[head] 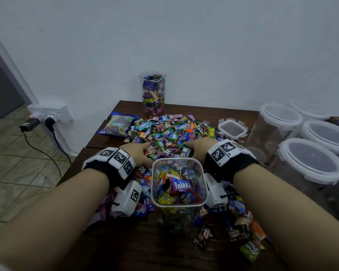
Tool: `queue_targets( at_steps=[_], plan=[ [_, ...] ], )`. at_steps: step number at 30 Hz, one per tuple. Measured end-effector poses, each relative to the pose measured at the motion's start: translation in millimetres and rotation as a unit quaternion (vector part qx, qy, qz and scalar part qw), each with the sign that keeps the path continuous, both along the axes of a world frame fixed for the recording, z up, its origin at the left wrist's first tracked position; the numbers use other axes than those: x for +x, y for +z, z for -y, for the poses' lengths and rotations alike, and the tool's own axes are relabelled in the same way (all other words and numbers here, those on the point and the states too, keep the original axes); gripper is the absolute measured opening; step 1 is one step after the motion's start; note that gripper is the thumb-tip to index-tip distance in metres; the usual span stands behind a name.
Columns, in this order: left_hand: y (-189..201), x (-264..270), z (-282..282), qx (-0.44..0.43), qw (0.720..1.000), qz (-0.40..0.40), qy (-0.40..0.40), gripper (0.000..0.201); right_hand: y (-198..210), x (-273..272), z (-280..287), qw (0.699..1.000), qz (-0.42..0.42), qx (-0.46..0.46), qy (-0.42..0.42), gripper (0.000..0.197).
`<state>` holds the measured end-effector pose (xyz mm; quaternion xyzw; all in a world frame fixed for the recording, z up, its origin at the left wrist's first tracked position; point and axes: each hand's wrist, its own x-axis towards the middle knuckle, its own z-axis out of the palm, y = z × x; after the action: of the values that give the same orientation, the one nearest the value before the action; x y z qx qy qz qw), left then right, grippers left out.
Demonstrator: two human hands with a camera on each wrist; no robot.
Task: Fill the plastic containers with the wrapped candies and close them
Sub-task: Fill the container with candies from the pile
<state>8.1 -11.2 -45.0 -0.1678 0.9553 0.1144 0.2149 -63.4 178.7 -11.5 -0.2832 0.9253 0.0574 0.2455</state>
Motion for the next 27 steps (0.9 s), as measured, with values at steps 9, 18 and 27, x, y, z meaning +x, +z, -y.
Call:
queue_targets(
  at_steps=[9, 18, 27],
  plan=[
    [9.3, 3.1, -5.6, -0.043, 0.995, -0.087, -0.028, 0.01, 2.5, 3.9, 5.5, 0.997, -0.074, -0.012, 0.014, 0.015],
    [13.6, 12.6, -3.4, -0.06, 0.982, -0.176, 0.03, 0.022, 10.2, 3.4, -11.6, 0.991, -0.106, -0.08, -0.019, 0.024],
    [35.2, 28.0, -4.6, 0.014, 0.962, -0.267, 0.056, 0.009, 24.9, 18.4, -27.3, 0.971, -0.096, -0.21, -0.067, 0.019]
  ],
)
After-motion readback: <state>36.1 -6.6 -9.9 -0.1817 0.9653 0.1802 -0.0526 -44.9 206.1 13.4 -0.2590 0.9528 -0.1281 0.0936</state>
